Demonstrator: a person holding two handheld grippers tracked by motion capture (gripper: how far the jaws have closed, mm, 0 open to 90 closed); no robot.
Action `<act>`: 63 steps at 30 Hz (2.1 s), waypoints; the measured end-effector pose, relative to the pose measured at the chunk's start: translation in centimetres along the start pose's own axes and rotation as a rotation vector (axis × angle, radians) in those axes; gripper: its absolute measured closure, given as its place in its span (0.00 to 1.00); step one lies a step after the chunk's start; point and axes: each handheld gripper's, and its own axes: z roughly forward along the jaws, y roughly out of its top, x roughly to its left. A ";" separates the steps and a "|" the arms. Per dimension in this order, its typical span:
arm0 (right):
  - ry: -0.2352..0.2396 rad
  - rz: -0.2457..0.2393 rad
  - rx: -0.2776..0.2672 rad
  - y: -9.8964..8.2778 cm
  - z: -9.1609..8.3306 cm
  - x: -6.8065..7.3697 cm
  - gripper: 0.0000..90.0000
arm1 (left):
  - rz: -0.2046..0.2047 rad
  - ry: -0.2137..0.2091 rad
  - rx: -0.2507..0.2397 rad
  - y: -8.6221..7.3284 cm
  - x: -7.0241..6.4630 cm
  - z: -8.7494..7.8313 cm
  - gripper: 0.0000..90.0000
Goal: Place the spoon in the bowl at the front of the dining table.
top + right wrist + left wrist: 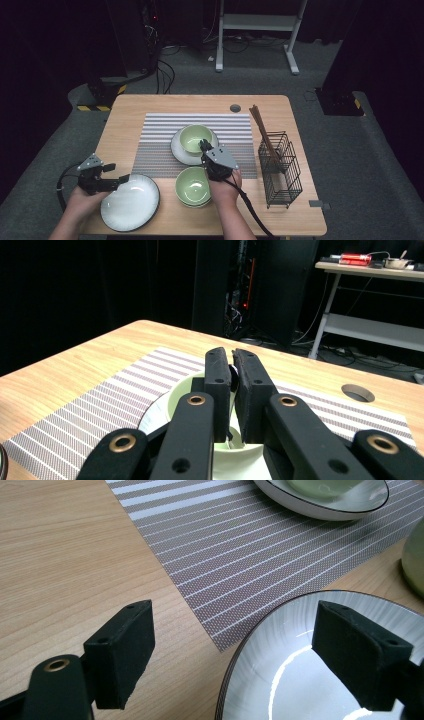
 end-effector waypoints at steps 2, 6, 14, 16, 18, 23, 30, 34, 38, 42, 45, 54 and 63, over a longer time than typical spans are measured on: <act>0.001 0.000 0.005 -0.1 -0.2 -0.1 0.94 | 0.002 -0.003 0.003 0.0 0.0 0.1 0.20; 0.004 -0.005 0.016 -0.5 -0.4 0.0 0.92 | -0.001 -0.009 0.006 0.0 -0.2 0.2 0.20; 0.004 0.001 0.042 -1.3 -0.4 -0.1 0.91 | 0.002 -0.004 0.005 0.0 0.0 0.1 0.20; 0.004 0.000 0.051 -1.5 -0.4 -0.2 0.91 | 0.003 -0.003 0.005 0.0 0.0 0.1 0.20; 0.004 0.000 0.056 -1.6 -0.3 -0.2 0.90 | 0.003 -0.004 0.006 0.0 0.0 0.1 0.20; 0.009 -0.001 0.067 -1.9 -0.4 -0.2 0.89 | 0.003 -0.004 0.007 0.0 0.0 0.1 0.20; 0.012 0.016 0.082 -2.4 -0.5 -0.1 0.88 | -0.005 -0.006 0.010 -0.1 0.1 0.2 0.20; 0.011 0.016 0.093 -2.7 -0.5 -0.1 0.87 | -0.005 -0.006 0.007 -0.1 0.1 0.1 0.20; 0.010 0.024 0.099 -2.9 -0.6 -0.2 0.85 | -0.005 -0.007 0.008 -0.1 0.2 0.1 0.20; 0.008 0.029 0.103 -3.1 -0.6 -0.4 0.84 | -0.006 -0.004 0.008 -0.1 0.2 0.1 0.20; 0.003 0.030 0.108 -3.2 -0.7 -0.6 0.83 | -0.005 -0.004 0.010 -0.1 0.2 0.1 0.20; -0.031 0.041 0.115 -3.4 -0.7 -1.7 0.82 | -0.001 -0.003 0.012 -0.1 0.2 0.2 0.20; -0.080 0.057 0.119 -3.0 0.1 -3.5 0.82 | -0.005 -0.006 0.008 -0.1 0.3 0.0 0.20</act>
